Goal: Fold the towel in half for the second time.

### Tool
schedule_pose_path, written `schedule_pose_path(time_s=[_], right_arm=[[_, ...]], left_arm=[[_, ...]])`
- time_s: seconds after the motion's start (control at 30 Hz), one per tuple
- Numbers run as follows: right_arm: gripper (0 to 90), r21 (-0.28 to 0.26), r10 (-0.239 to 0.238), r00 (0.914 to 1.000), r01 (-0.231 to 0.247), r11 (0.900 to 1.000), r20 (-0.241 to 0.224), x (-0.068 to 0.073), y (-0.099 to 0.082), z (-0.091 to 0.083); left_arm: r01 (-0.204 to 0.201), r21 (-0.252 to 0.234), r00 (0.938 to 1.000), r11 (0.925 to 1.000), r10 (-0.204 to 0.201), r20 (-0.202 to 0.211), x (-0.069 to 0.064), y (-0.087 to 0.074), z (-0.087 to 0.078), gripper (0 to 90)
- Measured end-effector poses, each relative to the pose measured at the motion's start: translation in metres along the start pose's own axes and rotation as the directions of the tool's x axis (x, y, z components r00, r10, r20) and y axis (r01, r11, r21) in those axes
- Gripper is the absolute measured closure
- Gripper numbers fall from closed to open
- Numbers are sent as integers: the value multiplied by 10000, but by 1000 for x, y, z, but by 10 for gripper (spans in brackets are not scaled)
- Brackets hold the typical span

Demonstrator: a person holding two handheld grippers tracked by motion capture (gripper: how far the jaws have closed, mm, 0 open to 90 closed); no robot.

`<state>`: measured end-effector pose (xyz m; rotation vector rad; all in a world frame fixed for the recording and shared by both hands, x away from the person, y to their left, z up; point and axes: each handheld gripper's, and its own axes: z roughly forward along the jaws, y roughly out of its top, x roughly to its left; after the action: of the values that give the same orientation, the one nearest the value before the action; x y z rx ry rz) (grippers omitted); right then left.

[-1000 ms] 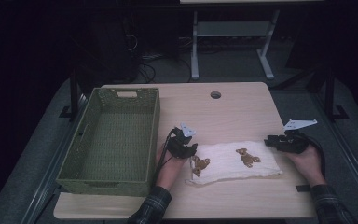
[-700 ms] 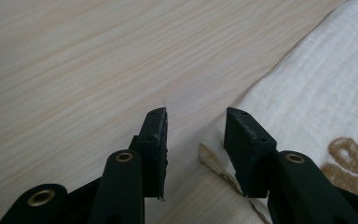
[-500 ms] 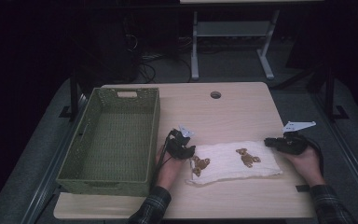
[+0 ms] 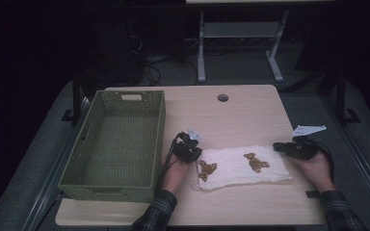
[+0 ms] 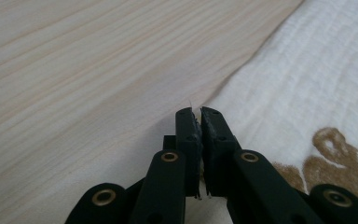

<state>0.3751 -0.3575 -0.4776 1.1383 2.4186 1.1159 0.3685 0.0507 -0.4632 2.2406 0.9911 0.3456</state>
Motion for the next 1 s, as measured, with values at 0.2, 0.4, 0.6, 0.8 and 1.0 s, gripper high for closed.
schedule_pose_path(time_s=[0.2,0.4,0.6,0.8,1.0], right_arm=[[854,-133,-175,9991,181,9997,384,-1,1,-4],[858,-542,-247,9980,279,9981,588,-3,6,-16],[860,-1120,-216,9966,305,9932,800,-4,16,-26],[861,-1431,-355,9963,465,9886,787,-2,17,-33],[860,-1403,-218,9985,286,9897,498,2,7,-41]], left_arm=[[112,-193,9996,9998,-117,-272,5,3,-3,869],[216,-779,9988,9967,-251,-432,9,14,-12,869],[103,-1261,9970,9920,-198,-744,12,23,-21,870],[-83,-1399,9964,9901,-35,-843,9,22,-26,870],[-196,-1578,9976,9873,89,-684,0,17,-37,870]])
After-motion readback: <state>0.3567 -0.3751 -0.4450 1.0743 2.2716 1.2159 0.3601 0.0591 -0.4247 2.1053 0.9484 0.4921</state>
